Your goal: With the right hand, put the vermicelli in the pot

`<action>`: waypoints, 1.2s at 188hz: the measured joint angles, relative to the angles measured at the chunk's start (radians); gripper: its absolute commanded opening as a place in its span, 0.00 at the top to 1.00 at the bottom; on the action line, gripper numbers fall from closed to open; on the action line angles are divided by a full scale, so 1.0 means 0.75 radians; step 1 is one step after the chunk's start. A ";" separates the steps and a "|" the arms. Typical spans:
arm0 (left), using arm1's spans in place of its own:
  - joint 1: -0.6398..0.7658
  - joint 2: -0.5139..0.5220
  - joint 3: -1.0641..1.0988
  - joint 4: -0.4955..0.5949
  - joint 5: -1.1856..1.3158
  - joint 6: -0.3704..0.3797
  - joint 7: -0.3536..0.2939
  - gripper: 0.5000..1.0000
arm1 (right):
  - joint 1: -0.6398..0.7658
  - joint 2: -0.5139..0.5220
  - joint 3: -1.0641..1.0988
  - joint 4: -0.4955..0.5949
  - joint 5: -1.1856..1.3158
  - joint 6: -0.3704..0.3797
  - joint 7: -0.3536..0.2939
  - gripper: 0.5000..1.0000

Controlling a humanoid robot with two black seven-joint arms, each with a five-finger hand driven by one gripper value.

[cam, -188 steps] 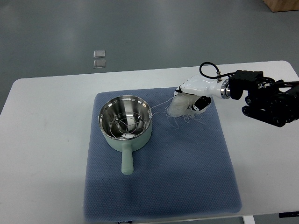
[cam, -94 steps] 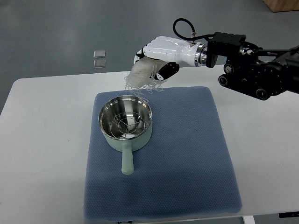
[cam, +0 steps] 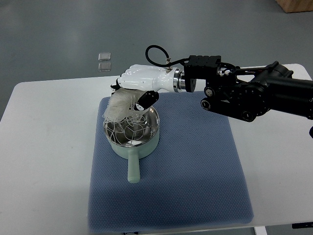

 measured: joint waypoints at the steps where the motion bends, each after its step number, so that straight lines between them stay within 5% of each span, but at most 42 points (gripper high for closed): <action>1: 0.000 0.000 0.000 0.000 0.000 0.000 0.000 0.00 | -0.002 0.000 0.000 0.000 0.000 0.000 0.000 0.62; 11: 0.000 0.000 0.000 0.000 0.000 0.000 0.000 0.00 | -0.019 0.000 -0.001 -0.001 -0.003 -0.002 0.004 0.33; 34: 0.000 0.000 0.000 0.000 0.000 0.000 0.000 0.00 | -0.046 -0.009 -0.001 -0.002 -0.006 -0.012 0.016 0.21; 126: -0.002 0.000 0.005 0.000 0.000 0.000 0.000 0.00 | -0.085 -0.094 0.076 -0.032 0.031 -0.062 0.010 0.20; 226: -0.002 0.000 0.008 0.000 0.000 0.000 0.000 0.00 | -0.584 -0.174 0.771 -0.206 0.738 -0.069 -0.140 0.20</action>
